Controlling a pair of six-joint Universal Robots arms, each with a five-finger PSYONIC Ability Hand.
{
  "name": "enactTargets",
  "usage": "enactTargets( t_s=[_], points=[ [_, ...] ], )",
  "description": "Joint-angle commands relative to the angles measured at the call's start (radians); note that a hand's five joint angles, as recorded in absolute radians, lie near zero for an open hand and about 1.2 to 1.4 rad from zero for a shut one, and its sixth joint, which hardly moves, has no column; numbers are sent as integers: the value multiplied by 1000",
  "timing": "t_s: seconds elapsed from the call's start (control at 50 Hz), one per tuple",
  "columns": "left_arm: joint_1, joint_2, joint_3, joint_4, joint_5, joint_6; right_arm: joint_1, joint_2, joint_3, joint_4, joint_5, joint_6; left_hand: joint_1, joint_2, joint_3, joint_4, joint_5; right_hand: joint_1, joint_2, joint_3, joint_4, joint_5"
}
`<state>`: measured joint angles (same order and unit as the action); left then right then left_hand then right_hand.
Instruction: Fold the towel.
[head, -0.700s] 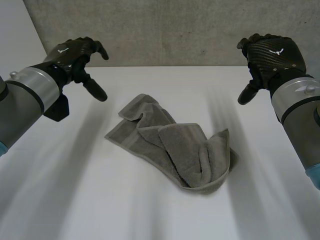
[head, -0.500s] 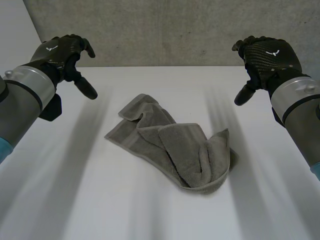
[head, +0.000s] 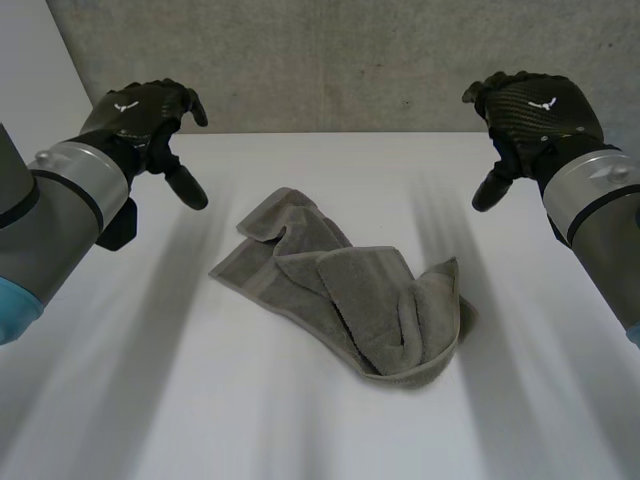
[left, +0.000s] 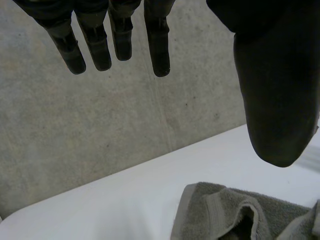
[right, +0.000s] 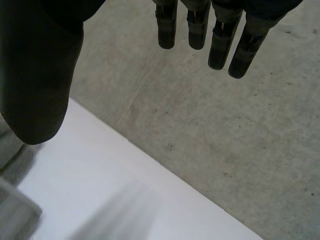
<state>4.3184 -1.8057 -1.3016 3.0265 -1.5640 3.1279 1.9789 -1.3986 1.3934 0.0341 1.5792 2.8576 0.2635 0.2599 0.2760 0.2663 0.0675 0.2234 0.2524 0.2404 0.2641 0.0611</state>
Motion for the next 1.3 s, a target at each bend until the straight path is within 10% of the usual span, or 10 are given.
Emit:
enactTargets(
  t_s=[0.02,0.16,0.38,0.6,0.8,1.3],
  points=[
    [0,-66,-4,0,53,8,8,19,-22,168,-62,-294,-38,-35,-51,-41,-17,-49,-78,-66,-90,-61],
    [-3,-205,-7,-34,211,137,-5,29,4,282,-100,-481,0,4,-13,-3,21,-49,-78,-66,-90,-61],
    [-16,-354,8,-144,226,380,-12,151,105,265,-232,-646,-6,-2,-18,-9,15,35,6,18,-6,23],
    [-40,-448,19,-77,223,379,-22,317,98,171,-231,-656,-24,-20,-36,-26,-2,317,288,300,276,304],
    [-59,-463,-1,61,222,325,-48,319,53,106,-237,-536,-29,-26,-42,-32,-8,1172,1143,1155,1131,1160],
    [-114,-569,5,218,220,228,-81,365,-16,107,-197,-259,-9,-5,-21,-12,13,1173,1144,1156,1132,1161]
  ],
)
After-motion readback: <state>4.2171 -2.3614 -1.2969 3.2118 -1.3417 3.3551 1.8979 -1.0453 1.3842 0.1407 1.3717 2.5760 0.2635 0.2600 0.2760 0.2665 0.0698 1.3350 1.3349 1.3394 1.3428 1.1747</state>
